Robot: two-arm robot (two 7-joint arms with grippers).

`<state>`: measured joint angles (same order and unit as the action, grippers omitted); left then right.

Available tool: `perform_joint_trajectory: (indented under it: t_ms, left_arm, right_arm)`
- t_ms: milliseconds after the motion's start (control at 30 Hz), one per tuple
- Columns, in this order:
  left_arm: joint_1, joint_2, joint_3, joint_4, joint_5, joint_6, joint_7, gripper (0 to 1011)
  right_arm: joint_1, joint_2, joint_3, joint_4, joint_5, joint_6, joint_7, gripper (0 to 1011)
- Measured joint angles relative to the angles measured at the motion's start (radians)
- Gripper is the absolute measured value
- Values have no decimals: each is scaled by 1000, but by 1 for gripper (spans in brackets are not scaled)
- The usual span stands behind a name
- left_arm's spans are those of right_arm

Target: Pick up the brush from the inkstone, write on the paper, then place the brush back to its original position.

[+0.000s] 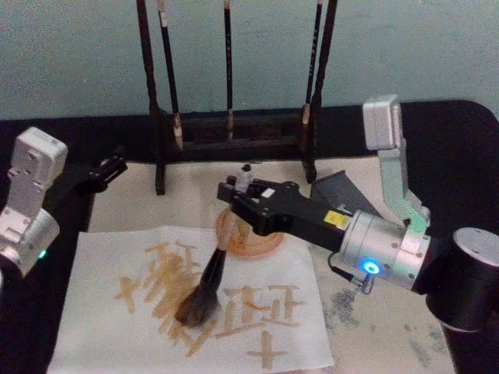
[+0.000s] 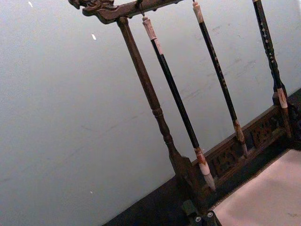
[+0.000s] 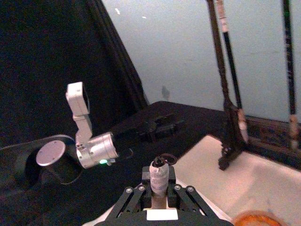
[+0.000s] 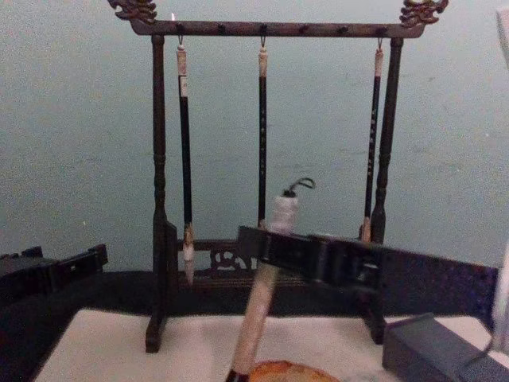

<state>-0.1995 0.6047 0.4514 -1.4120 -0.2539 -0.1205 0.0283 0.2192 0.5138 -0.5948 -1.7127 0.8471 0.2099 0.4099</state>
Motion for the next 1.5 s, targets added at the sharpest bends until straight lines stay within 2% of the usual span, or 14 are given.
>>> perform_joint_trajectory:
  t_ms: [500, 933, 1200, 1500]
  left_arm:
    - [0, 0, 0, 0, 0, 0, 0, 1002]
    - [0, 0, 0, 0, 0, 0, 0, 1002]
    - [0, 0, 0, 0, 0, 0, 0, 1002]
    - [0, 0, 0, 0, 0, 0, 0, 1002]
  right_arm:
    - [-65, 68, 55, -50, 17, -12, -34, 179]
    - [-148, 128, 129, -103, 38, -40, -65, 179]
    - [-197, 158, 173, -136, 52, -55, -74, 179]
    - [-220, 171, 203, -164, 59, -71, -74, 179]
